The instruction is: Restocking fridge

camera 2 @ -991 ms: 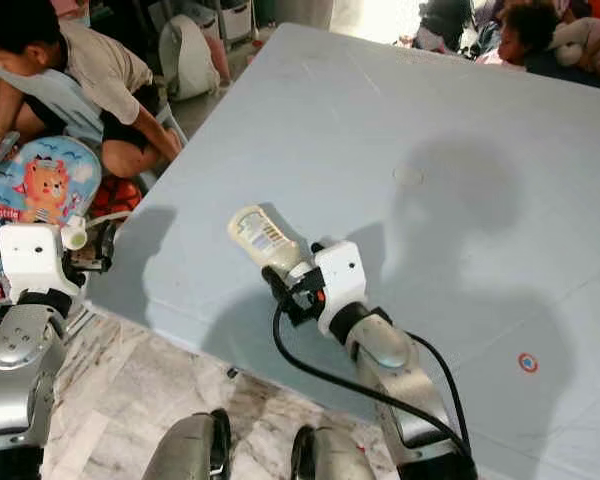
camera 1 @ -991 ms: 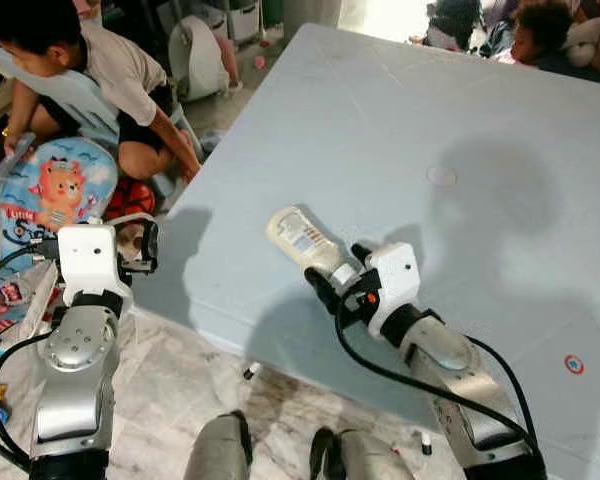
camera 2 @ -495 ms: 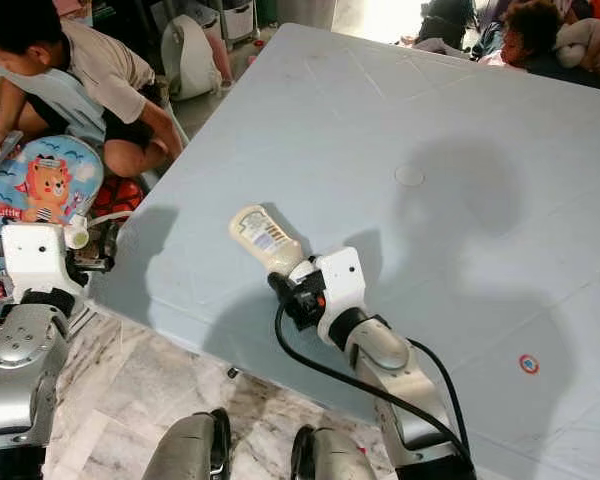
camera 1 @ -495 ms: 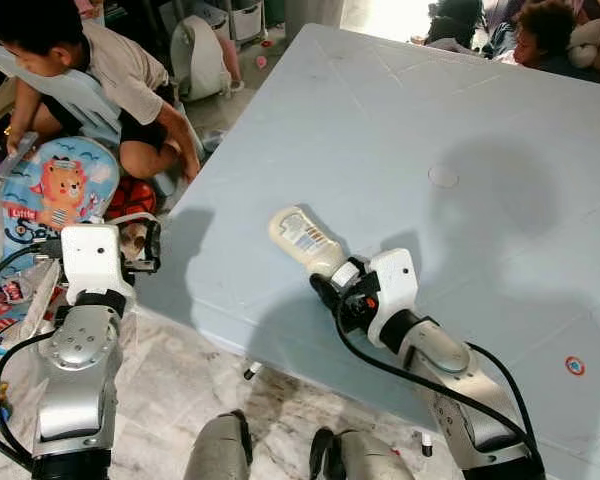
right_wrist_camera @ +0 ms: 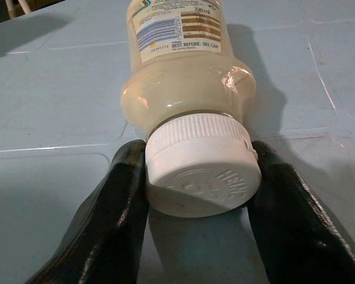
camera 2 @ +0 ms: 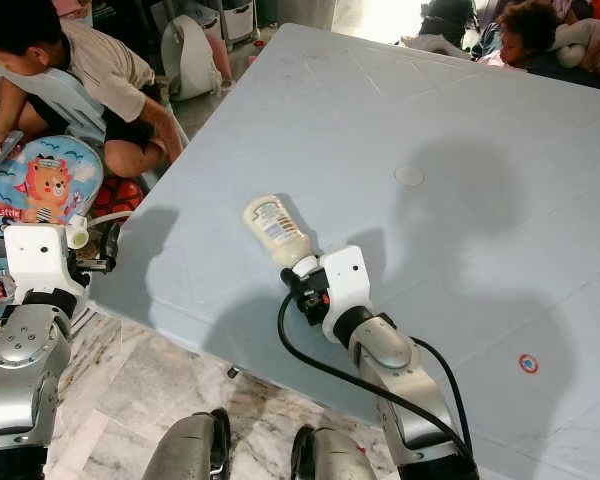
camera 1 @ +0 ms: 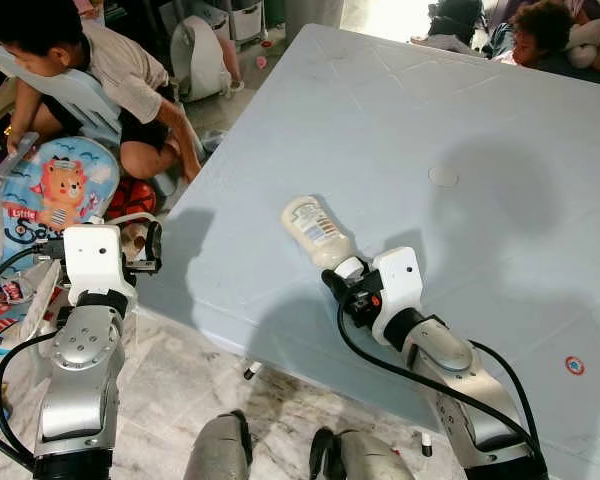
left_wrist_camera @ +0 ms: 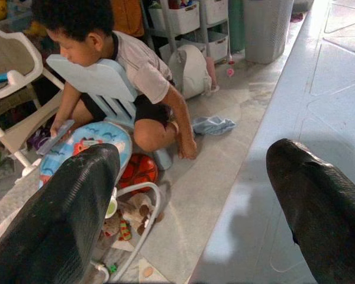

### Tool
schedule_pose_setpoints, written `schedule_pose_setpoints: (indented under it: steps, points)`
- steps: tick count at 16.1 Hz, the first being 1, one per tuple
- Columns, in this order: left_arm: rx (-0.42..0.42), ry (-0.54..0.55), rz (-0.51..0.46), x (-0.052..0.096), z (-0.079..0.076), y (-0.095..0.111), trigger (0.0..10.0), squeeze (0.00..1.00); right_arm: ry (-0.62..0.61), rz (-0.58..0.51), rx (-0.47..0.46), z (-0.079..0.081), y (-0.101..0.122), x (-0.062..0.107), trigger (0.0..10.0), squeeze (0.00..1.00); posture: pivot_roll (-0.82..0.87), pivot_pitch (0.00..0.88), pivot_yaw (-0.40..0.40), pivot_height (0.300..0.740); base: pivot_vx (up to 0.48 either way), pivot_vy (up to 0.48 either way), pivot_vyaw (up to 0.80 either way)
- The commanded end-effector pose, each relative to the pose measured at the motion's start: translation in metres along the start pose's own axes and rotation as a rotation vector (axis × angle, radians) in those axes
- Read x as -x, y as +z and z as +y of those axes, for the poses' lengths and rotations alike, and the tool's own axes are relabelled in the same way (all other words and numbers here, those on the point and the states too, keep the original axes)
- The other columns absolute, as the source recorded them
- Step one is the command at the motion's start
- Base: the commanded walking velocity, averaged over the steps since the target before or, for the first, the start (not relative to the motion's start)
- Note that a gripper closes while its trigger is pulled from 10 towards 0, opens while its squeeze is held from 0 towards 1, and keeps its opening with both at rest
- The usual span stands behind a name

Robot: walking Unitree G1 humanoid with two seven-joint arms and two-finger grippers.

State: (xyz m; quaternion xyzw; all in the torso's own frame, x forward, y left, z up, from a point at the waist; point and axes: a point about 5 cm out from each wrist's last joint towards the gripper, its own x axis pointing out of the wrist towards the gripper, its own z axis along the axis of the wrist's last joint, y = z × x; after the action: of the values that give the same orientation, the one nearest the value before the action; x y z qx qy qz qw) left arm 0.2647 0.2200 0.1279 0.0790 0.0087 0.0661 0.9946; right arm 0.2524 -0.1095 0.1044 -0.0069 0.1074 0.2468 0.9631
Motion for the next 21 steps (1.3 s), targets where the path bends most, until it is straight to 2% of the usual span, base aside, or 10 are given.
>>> schedule_pose_setpoints:
  steps: [1, 6, 7, 12, 14, 16, 18, 20, 21]
  points:
    - [-0.005, -0.002, -0.007, 0.0, -0.002, 0.002, 10.0, 0.0, -0.019, -0.015, 0.021, -0.003, 0.003, 0.001, 0.0, 0.0, 0.02, 0.132, -0.03, 0.74, 0.0, 0.0, 0.0]
    - [-0.004, -0.006, -0.011, -0.004, -0.004, 0.004, 10.0, 0.0, -0.033, -0.113, 0.234, -0.007, 0.02, 0.005, 0.0, 0.0, 0.02, 0.13, -0.023, 0.74, 0.0, 0.0, 0.0]
    - [-0.005, -0.008, -0.026, -0.007, -0.005, 0.009, 10.0, 0.0, -0.052, -0.174, 0.296, -0.01, 0.032, 0.006, 0.0, 0.0, 0.01, 0.137, -0.018, 0.74, 0.0, 0.0, 0.0]
    - [-0.008, -0.011, -0.058, -0.012, -0.008, 0.018, 10.0, 0.0, -0.074, -0.264, 0.423, -0.015, 0.054, 0.002, 0.0, 0.0, 0.0, 0.15, -0.016, 0.74, 0.0, 0.0, 0.0]
    - [-0.019, -0.022, -0.072, -0.014, -0.012, 0.021, 10.0, 0.0, -0.045, -0.249, 0.416, -0.018, 0.055, -0.001, 0.0, 0.0, 0.0, 0.143, -0.022, 0.74, 0.0, 0.0, 0.0]
    - [-0.037, -0.037, -0.097, -0.015, -0.015, 0.024, 10.0, 0.0, 0.056, -0.191, 0.383, -0.012, 0.049, -0.002, 0.0, 0.0, 0.0, 0.141, -0.022, 0.74, 0.0, 0.0, 0.0]
    - [-0.032, -0.071, -0.165, -0.017, -0.022, 0.038, 10.0, 0.0, 0.201, -0.145, 0.355, 0.001, 0.042, 0.0, 0.0, 0.0, 0.0, 0.136, -0.023, 0.74, 0.0, 0.0, 0.0]
    - [-0.006, -0.087, -0.206, -0.017, -0.029, 0.049, 10.0, 0.0, 0.271, -0.139, 0.333, 0.007, 0.04, 0.003, 0.3, 0.0, 0.0, 0.126, -0.023, 0.74, 0.0, 0.0, 0.0]
    - [0.021, -0.099, -0.248, -0.018, -0.033, 0.059, 10.0, 0.0, 0.299, -0.142, 0.309, 0.009, 0.041, 0.004, 0.0, 0.0, 0.0, 0.123, -0.022, 0.74, 0.0, 0.0, 0.0]
